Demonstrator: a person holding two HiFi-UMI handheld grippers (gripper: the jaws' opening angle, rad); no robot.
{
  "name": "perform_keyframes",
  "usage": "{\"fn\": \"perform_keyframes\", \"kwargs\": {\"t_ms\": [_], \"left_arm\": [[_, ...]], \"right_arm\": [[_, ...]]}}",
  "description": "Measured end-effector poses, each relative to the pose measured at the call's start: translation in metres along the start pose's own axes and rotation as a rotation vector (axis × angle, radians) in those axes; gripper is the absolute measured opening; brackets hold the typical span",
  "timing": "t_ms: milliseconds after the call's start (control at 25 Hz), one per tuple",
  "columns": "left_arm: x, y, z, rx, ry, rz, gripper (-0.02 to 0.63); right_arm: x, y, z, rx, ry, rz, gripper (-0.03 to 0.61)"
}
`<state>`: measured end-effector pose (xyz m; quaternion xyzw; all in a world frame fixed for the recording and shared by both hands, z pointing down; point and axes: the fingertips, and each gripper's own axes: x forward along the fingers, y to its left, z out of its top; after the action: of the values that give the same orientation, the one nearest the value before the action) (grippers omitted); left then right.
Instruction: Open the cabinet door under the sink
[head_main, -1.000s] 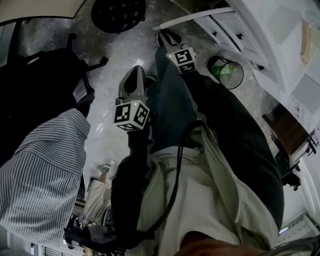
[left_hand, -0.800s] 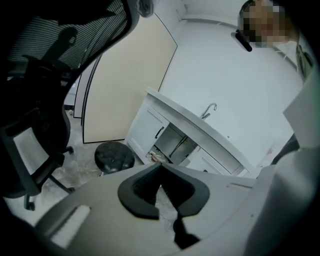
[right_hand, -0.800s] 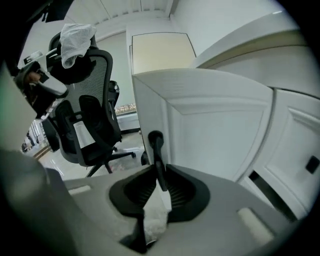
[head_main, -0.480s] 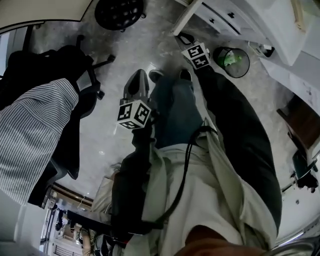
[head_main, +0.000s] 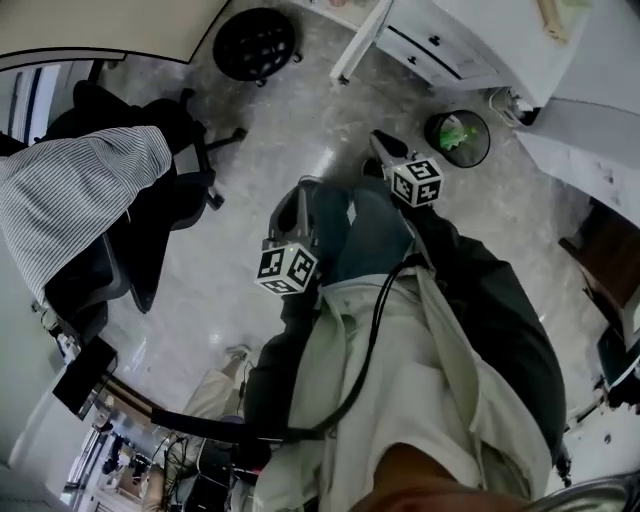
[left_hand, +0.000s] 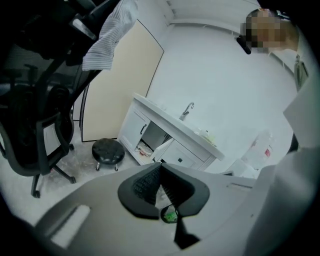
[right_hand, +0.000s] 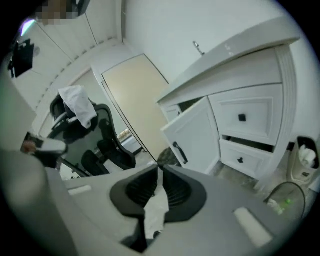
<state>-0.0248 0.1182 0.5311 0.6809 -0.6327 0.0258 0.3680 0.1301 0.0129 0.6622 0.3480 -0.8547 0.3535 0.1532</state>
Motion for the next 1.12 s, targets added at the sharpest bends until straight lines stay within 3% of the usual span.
{"fn": "perform_keyframes", "kwargs": {"t_ms": [120, 280, 400, 520, 640, 920, 1120], "left_arm": [[-0.016, -0.009, 0.004, 0.018, -0.003, -0.016, 0.006], [-0.016, -0.028, 0.028, 0.067, -0.022, -0.124, 0.006], [-0.036, -0.039, 0.044, 0.114, -0.027, -0.203, 0.006], [-0.061, -0.037, 0.049, 0.154, -0.009, -0.282, 0.006], [-0.075, -0.025, 0.043, 0.175, 0.028, -0.335, 0.006], [-0.098, -0.034, 0.034, 0.272, 0.094, -0.468, 0.006], [-0.113, -0.014, 0.027, 0.278, 0.111, -0.459, 0.006]], "right_arm": [[-0.06, 0.025, 0.033, 0.019, -0.07, 0.038, 0.028], [-0.112, 0.055, 0.073, -0.061, -0.141, 0.054, 0.026], [-0.138, 0.089, 0.084, -0.041, -0.2, 0.019, 0.026], [-0.143, 0.132, 0.078, 0.006, -0.248, -0.034, 0.026], [-0.14, 0.167, 0.061, -0.006, -0.234, -0.069, 0.026], [-0.174, 0.203, 0.048, 0.085, -0.333, -0.133, 0.012], [-0.165, 0.22, 0.033, 0.1, -0.331, -0.127, 0.002]]}}
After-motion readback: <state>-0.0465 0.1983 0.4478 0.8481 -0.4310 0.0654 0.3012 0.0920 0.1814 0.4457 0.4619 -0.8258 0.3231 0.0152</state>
